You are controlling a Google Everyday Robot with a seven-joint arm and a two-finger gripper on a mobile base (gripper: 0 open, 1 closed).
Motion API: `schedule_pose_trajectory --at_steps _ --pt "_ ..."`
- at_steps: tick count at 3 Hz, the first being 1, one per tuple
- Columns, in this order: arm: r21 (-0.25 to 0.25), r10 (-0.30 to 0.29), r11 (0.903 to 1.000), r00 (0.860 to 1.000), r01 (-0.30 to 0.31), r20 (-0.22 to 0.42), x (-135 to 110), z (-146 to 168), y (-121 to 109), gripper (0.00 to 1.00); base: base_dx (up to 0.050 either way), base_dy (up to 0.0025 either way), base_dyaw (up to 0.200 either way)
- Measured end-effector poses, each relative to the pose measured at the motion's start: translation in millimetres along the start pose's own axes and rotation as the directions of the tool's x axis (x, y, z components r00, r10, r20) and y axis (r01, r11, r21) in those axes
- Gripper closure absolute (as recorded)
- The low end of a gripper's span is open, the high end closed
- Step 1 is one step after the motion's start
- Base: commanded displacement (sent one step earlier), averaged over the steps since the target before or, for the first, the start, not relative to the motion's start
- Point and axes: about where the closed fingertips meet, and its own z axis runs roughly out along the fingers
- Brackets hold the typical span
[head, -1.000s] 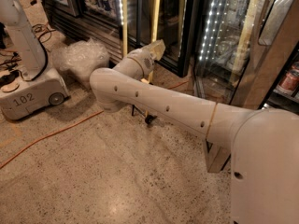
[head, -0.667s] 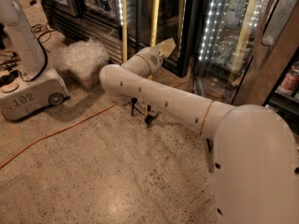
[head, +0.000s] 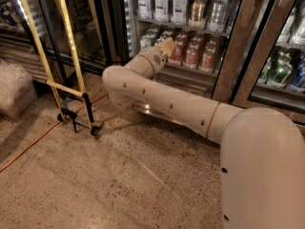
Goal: Close left fridge door
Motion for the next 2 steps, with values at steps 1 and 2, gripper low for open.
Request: schedule_pose_trajectory --at_steps 1,2 --pt "0.000 0.000 1.0000 1.000 0.000 0.000 0.0 0.0 0.0 1.00 0.049 -0.00019 0.004" --pt "0.000 0.000 1.0000 1.000 0.000 0.000 0.0 0.0 0.0 1.00 0.000 0.00000 0.000"
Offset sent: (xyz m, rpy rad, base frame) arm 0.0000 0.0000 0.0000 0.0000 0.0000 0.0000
